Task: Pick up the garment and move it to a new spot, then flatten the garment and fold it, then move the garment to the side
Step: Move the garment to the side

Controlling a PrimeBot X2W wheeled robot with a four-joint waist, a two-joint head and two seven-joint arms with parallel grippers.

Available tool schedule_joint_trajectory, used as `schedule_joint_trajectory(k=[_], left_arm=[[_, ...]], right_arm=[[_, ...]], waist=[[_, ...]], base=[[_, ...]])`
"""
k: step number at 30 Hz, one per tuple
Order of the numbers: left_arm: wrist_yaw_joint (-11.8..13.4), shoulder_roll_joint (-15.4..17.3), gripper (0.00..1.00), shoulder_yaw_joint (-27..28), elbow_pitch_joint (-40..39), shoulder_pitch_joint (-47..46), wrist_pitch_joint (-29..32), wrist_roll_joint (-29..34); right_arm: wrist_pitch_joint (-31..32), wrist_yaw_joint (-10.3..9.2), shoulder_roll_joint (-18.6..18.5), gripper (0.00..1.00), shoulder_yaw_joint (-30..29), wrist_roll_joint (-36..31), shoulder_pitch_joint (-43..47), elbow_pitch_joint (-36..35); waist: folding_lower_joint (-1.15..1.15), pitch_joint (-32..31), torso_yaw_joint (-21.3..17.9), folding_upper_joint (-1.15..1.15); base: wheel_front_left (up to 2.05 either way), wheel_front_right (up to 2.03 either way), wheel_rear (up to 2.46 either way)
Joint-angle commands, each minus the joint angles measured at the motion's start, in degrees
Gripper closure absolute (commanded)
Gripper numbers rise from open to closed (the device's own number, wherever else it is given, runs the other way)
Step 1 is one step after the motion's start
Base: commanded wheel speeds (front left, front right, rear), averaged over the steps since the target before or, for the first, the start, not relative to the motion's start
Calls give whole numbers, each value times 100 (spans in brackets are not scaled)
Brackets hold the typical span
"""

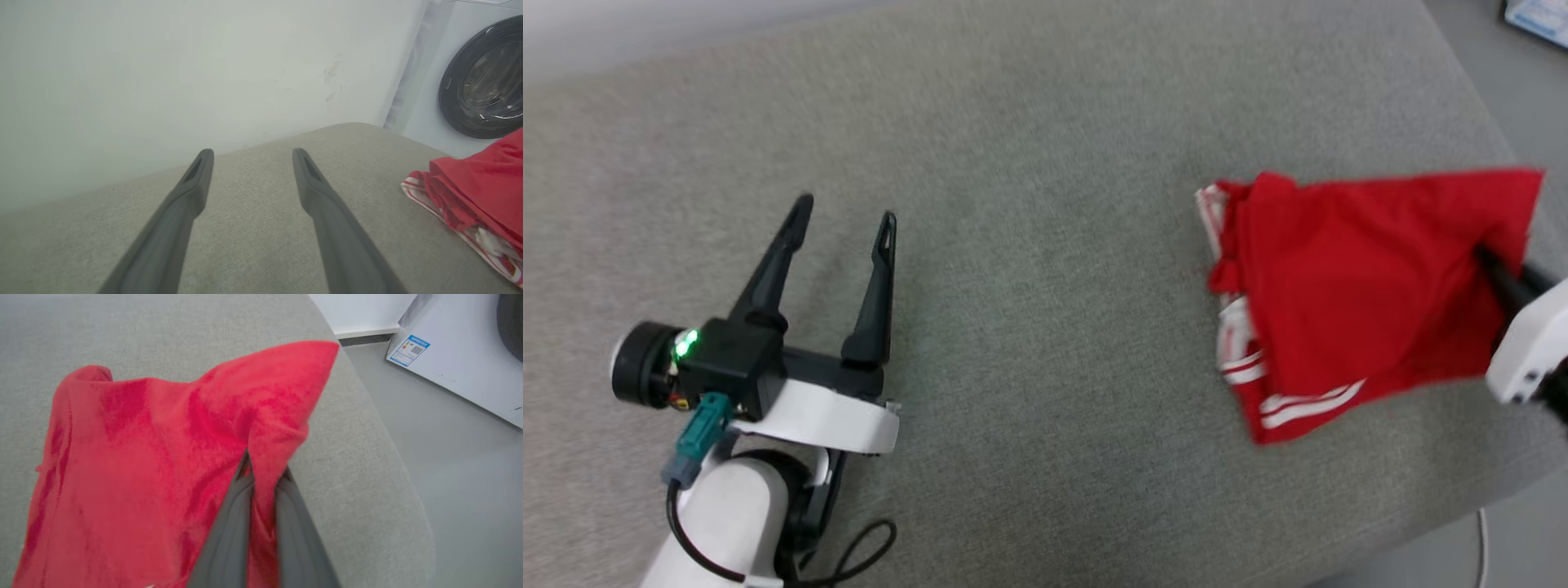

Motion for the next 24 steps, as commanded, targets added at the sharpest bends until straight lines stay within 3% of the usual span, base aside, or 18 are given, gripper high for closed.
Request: schedule_joint_trajectory(k=[1,12,18,19,20,24], left_arm=[[-33,87,0,-3,-119,-174,66,53],[-157,147,0,-180,-518,-678,146,175],[-195,81,0,-299,-608,-835,67,218],[-193,75,0,-307,-600,-854,51,218],[-197,71,0,-315,-587,-874,37,218],[-196,66,0,-340,-526,-936,-7,206]], right_arm=[[-232,-7,-69,100,-119,-81,-408,209],[-1093,-8,-667,100,-1112,-803,-1866,1818],[-1384,-8,-615,100,-1829,-1451,-2102,2319],[-1462,-8,-574,85,-1901,-1538,-2131,2348],[-1538,-7,-530,0,-1990,-1659,-2157,2390],[-1808,-8,-384,0,-2304,-2052,-2158,2504]], waist=[[0,520,-115,0],[0,1430,365,0],[0,1634,582,0],[0,1649,601,0],[0,1659,616,0],[0,1647,669,0]], base=[[0,0,0],[0,0,0],[0,0,0],[0,0,0],[0,0,0],[0,0,0]])
